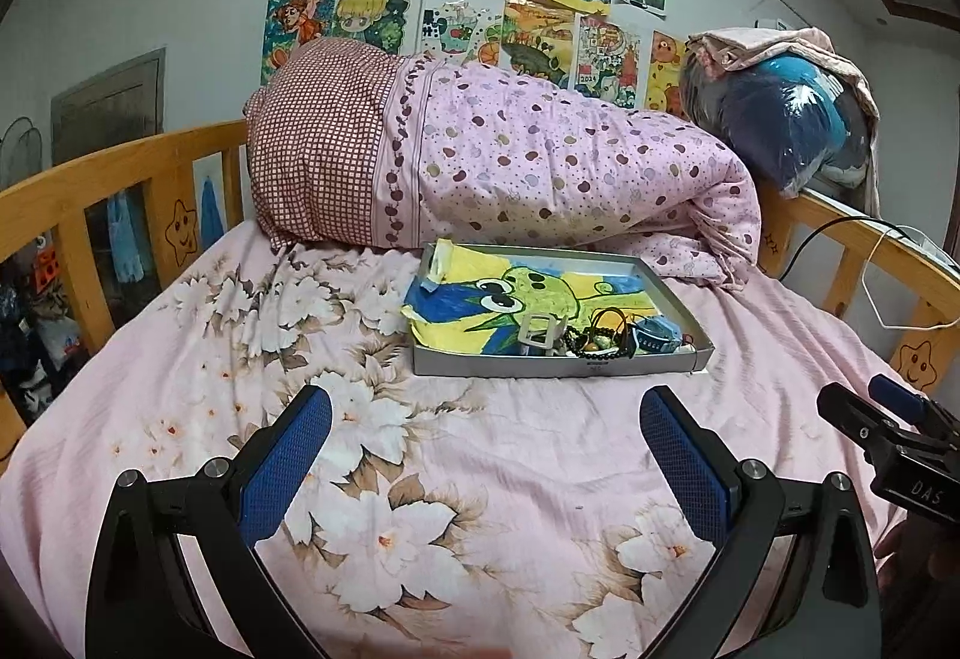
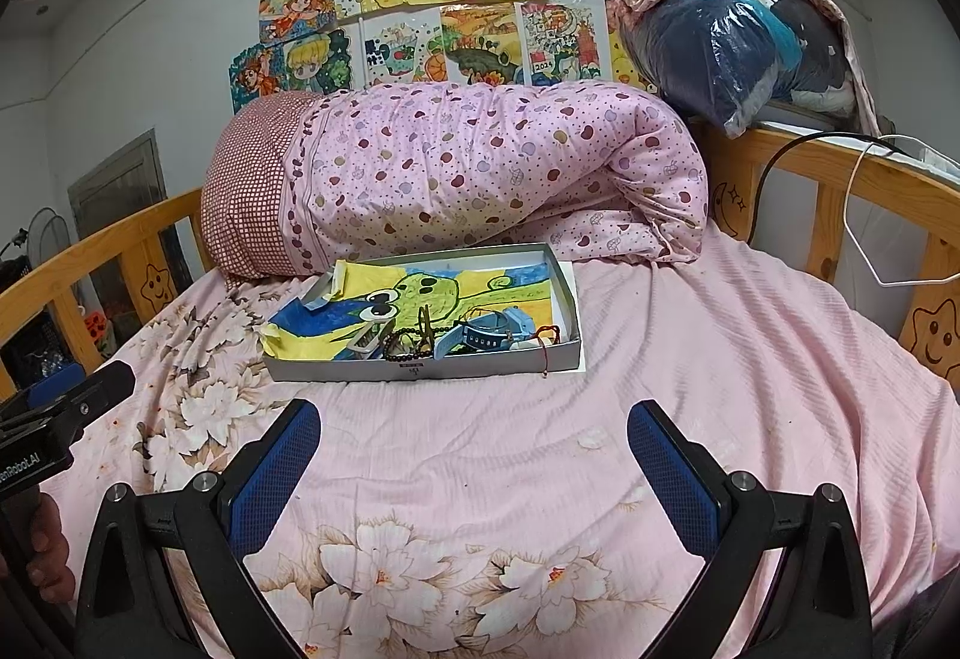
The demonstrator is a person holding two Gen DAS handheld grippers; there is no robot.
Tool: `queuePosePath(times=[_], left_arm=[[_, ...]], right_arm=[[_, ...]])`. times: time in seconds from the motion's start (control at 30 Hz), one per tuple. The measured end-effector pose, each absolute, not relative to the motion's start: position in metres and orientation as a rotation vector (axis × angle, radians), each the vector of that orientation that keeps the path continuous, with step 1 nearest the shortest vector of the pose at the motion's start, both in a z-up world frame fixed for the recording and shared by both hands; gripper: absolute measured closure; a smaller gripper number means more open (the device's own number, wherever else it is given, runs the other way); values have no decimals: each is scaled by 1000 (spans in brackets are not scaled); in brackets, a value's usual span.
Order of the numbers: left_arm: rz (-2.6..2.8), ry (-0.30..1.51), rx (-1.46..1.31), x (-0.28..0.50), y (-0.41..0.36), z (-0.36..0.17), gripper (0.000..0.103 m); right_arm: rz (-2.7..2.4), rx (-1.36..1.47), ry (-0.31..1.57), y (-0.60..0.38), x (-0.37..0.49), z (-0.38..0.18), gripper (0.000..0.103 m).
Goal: Organize jewelry
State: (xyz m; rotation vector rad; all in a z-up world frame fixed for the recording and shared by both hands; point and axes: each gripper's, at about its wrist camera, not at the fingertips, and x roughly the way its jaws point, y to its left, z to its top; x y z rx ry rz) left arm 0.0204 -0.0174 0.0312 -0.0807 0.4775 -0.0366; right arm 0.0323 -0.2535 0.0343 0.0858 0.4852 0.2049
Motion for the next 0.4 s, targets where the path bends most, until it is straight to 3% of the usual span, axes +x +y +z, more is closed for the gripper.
queuePosePath(times=[0.4], left_arm=[[-46,475,-62,20,-19,31,2]], right_arm=[[207,86,486,-254,33,35,0]])
